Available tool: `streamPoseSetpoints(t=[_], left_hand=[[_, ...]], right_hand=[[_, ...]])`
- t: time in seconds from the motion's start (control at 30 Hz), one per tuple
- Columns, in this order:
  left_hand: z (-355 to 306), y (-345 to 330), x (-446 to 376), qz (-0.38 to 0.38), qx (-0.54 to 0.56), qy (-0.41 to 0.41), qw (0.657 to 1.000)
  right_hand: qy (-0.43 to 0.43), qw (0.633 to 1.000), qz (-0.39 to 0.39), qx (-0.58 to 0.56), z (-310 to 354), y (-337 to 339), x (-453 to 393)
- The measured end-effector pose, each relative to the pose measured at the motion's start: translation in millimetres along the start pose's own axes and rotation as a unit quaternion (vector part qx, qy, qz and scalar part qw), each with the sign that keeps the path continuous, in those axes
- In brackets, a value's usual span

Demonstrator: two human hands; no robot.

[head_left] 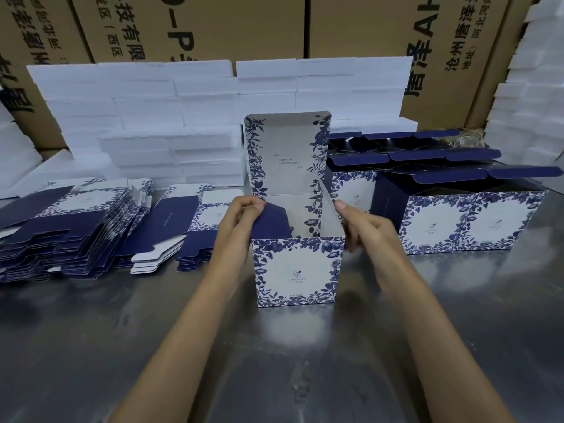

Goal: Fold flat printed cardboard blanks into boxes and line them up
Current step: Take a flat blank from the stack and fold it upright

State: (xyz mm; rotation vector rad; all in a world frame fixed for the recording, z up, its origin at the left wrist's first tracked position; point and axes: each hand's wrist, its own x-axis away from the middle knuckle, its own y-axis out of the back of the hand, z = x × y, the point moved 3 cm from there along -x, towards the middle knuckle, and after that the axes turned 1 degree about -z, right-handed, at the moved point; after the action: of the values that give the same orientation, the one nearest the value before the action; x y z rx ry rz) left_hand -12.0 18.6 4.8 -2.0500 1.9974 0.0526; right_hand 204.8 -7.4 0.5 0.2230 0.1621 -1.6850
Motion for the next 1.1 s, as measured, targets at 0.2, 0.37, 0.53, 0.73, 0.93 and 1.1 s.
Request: streamPoseSetpoints(t=[0.2, 0.37, 0.53, 0.73, 0.93, 1.1], left_hand=[[3, -4, 5, 0.003, 0.01, -0.021, 1.0], [3, -8, 8, 0.007, 0.019, -0.022, 1.0], [1, -14, 10, 0.035, 0.017, -0.018, 0.999], [0, -12, 11, 0.029, 0.003, -0.023, 0.999], [-3, -14, 14, 0.052, -0.036, -0.052, 0.997], [-6, -13, 16, 0.051, -0.023, -0.039, 0.998]], right_hand=[[-0.01, 0.997, 0.073, -0.015, 1, -8, 3], [-0.011, 0.999, 0.028, -0.045, -2, -4, 0], [-0.028, 0.995, -0.025, -0.088, -3, -3, -2], [-0.022, 0.993, -0.011, -0.111, -1, -3, -1], [-0.019, 0.991, -0.043, -0.129, 0, -1, -2], [-0.005, 0.991, -0.056, -0.119, -4, 1, -1]])
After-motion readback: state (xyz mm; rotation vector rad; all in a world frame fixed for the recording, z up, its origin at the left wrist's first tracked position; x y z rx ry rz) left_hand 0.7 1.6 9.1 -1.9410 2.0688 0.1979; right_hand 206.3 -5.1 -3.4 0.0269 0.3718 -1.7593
